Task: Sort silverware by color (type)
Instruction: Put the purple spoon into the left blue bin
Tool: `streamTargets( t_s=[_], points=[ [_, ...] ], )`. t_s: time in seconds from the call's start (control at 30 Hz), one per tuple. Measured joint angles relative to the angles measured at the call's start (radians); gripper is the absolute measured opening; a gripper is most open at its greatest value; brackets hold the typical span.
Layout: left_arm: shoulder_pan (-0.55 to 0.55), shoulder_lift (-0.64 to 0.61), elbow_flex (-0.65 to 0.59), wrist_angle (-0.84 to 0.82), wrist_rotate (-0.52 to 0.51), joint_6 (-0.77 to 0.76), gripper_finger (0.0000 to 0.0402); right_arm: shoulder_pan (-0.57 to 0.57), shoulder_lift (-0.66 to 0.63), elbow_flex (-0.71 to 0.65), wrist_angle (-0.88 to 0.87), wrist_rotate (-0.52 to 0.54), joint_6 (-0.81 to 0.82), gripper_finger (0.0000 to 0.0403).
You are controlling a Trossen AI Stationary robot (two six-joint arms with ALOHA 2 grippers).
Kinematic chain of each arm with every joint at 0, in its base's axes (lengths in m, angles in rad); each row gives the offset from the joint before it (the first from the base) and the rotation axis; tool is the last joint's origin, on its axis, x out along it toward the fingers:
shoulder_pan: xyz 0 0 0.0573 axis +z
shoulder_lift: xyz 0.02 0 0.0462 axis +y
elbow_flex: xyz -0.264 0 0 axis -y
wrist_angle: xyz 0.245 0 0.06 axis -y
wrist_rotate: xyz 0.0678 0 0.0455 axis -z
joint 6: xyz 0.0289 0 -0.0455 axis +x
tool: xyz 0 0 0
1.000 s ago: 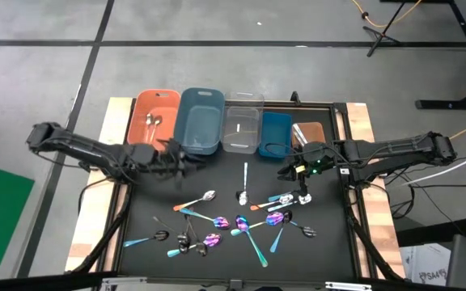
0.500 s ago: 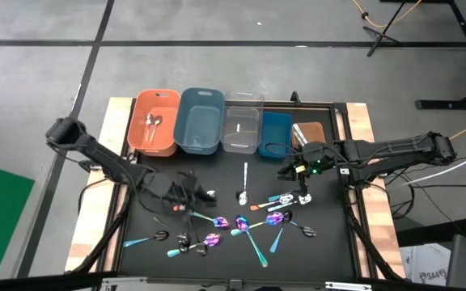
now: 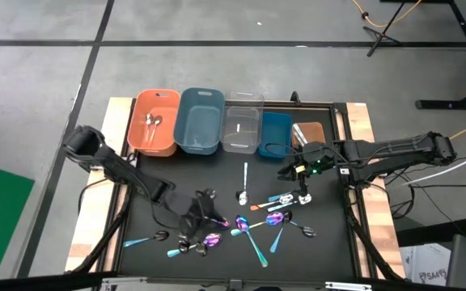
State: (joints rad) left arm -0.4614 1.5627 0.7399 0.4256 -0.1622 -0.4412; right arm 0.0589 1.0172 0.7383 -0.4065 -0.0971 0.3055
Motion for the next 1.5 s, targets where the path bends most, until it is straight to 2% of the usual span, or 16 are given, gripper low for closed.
streamTargets(
  t_s=[0.3,0.5,1.0,1.23,1.5],
  points=[
    [-0.007,0.016,0.000,-0.310,-0.009,0.067,0.0065,0.000,0.000,0.000,-0.001,0.000,0.000,0.0081],
    [-0.011,0.016,0.000,-0.428,-0.019,0.112,0.0065,0.000,0.000,0.000,-0.007,0.000,0.000,0.0081],
    [-0.011,0.021,0.000,-0.435,-0.045,0.167,0.0065,0.000,0.000,0.000,-0.008,0.000,0.000,0.0081],
    [-0.011,0.096,0.000,-0.428,-0.028,0.165,0.0065,0.000,0.000,0.000,-0.008,0.000,0.000,0.0081],
    [-0.011,0.134,0.000,-0.410,-0.058,0.164,0.0065,0.000,0.000,0.000,-0.007,0.000,0.000,0.0081]
  ],
)
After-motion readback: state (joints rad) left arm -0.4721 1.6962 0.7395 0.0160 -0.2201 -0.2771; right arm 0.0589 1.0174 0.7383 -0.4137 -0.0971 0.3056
